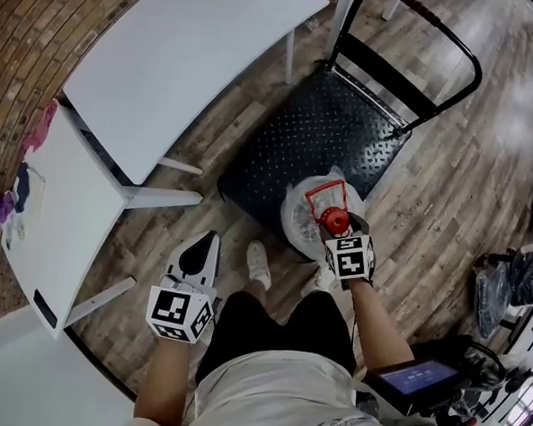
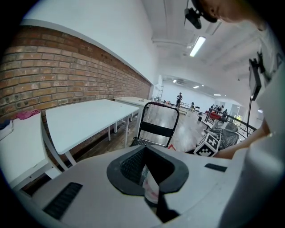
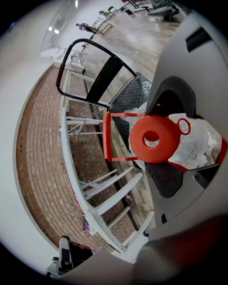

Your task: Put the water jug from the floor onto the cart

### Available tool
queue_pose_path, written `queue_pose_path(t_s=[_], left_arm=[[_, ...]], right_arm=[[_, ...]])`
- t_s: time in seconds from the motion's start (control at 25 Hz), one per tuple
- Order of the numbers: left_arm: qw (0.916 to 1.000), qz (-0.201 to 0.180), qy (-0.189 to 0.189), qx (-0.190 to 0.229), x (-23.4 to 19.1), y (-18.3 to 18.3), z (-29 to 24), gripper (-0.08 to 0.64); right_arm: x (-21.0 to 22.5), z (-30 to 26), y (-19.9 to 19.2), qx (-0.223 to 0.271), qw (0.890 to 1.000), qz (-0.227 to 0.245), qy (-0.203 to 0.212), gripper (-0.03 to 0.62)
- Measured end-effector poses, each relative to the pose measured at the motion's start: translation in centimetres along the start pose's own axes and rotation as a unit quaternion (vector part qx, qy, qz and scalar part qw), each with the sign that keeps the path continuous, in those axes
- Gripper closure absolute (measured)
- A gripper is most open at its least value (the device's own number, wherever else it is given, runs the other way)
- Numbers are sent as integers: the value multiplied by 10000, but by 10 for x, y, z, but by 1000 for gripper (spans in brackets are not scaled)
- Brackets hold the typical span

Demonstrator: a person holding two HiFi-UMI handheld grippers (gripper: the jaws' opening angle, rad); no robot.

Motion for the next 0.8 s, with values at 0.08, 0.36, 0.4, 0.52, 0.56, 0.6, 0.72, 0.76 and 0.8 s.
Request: queue_pose_path(t_s=[0.08,0.36,0.4,0.52,0.56,0.6,0.72,0.76,0.8], left_arm=[[10000,22,18,-10,-4,-2,2,558],[9999,89,-17,-54,-10,-9,1,558],[9999,92,-42,-51,-10,-9,0,558],[9999,65,-152,-20,-6,-5,-5,558],[9998,44,-196,-2,-4,-3,-7,558],[9997,18,-242,21,-2,0,-9,558],[9992,-69,-374,103,0,9,-13,558],[9990,-103,-413,127,0,11,-15,558],[9988,-144,-451,146,0,14,-16,558]], right_arm=[[-4,-7,-4,-84,10000,0,-9,282],[-15,-14,-6,-170,9998,49,-20,281],[-17,-15,-7,-210,9998,39,-2,281],[-22,-17,-9,-167,9998,82,-11,281],[-22,-17,-9,-157,9998,74,-44,281],[-21,-16,-9,-164,9998,46,-81,281],[-18,-8,-2,-58,9998,-55,-190,281],[-17,-2,3,9,9997,-75,-217,281],[-18,7,8,74,9997,-104,-218,281]])
Point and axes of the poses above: the fingertips, and each gripper's own axes: z backward along the fingers, x to its right, y out of its top, the point moved 1 cm from there along z, backward along the fingers, and after that the axes turned 4 degrees about y, right-handed, at the moved point
